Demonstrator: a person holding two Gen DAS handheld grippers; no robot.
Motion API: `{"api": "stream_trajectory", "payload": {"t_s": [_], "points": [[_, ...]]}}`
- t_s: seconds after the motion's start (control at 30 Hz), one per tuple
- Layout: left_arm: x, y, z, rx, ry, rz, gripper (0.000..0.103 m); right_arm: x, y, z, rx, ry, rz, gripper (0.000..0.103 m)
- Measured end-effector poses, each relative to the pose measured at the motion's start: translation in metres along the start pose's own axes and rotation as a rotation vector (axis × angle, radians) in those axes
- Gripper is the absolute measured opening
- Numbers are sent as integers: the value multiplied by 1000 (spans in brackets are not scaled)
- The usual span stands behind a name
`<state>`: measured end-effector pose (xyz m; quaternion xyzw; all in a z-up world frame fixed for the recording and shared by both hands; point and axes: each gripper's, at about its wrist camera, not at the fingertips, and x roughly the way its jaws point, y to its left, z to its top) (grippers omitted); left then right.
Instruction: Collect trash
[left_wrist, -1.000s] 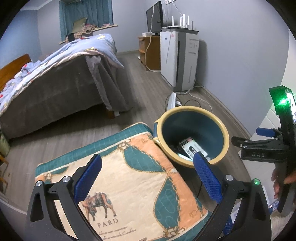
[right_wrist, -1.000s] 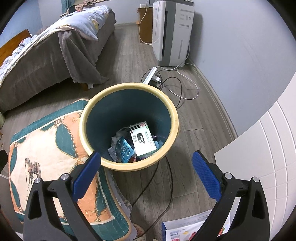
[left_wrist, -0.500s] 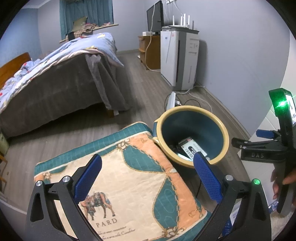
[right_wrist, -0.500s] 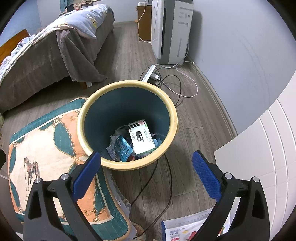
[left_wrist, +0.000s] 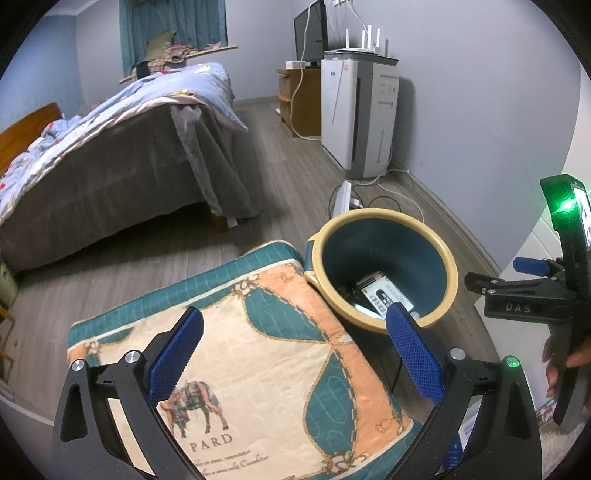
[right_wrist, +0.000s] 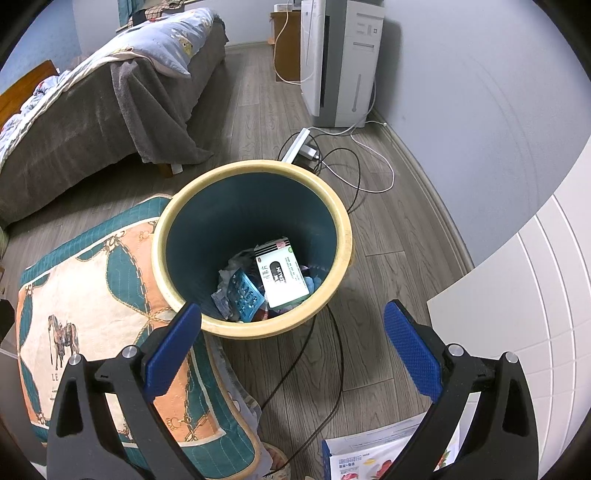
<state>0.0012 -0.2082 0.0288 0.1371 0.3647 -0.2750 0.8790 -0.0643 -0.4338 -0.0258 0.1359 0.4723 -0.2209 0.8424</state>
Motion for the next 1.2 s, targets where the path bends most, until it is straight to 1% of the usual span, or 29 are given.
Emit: {"api": "stream_trajectory", "payload": {"t_s": [0.77,0.93,1.1,1.2], "points": [[1,1,-1,3,-2,-7,98,0,0,-1,-5,5,-5,97],[4,1,-2,-3,15,-21,98,0,0,-1,-1,7,-4,97],[1,3,-1,-18,15,5,98,3,3,-4,29,31,-6,97],[-3,8,-1,-35,9,-5,98,6,10,-5,20,51,-12,97]]}}
